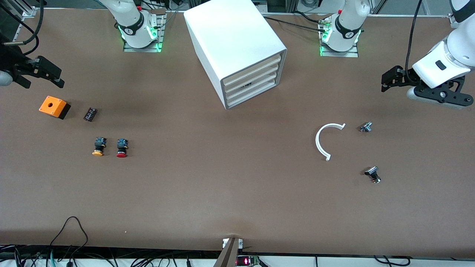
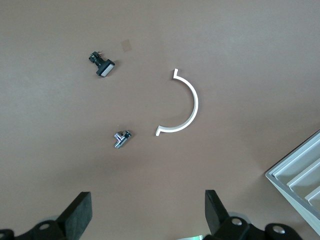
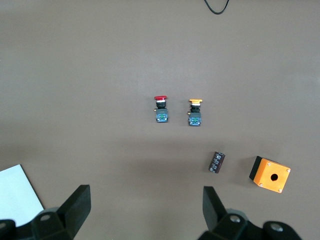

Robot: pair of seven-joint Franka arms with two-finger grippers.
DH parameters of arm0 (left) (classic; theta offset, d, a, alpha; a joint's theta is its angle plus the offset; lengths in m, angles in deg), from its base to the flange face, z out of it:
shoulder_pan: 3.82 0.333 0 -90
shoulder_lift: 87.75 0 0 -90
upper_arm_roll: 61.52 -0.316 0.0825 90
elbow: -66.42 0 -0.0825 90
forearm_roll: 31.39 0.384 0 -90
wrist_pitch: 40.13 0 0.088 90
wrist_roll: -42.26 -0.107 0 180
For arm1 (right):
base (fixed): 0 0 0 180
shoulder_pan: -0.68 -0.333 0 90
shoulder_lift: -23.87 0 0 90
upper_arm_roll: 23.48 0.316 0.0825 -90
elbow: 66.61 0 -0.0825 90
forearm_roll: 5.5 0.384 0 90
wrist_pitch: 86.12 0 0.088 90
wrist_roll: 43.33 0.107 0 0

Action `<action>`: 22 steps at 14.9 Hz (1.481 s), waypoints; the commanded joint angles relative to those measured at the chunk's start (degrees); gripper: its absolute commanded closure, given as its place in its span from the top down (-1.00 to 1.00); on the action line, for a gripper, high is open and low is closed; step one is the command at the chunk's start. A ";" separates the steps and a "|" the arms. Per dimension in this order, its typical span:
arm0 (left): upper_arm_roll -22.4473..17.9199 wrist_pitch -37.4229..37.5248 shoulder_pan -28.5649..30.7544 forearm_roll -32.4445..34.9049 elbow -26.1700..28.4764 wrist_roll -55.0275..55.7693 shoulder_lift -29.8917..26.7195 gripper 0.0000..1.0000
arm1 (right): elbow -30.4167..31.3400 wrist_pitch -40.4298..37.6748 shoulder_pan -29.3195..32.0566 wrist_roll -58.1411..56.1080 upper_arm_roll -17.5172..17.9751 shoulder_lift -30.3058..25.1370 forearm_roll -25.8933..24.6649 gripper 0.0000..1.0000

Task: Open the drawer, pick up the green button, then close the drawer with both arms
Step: 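Reach the left gripper toward the drawer handle while the right gripper rises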

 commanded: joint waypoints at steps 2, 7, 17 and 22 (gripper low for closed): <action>0.02 1.52 -0.36 0.89 -1.30 0.85 0.09 0.99 | -1.14 -0.82 0.59 -0.51 -0.11 0.06 -0.76 0.99; 0.89 1.60 -0.45 0.98 -1.30 2.70 0.00 0.99 | -0.97 -1.25 0.50 -0.07 0.07 0.41 -1.55 0.98; 4.31 11.89 -1.42 -1.22 -1.38 4.10 3.94 0.99 | 0.96 -1.08 0.16 0.09 -0.11 4.36 -2.17 0.98; 4.59 12.06 -1.16 -12.89 -0.86 1.56 10.01 0.98 | 0.35 0.67 -1.78 7.98 0.24 7.88 -1.56 0.98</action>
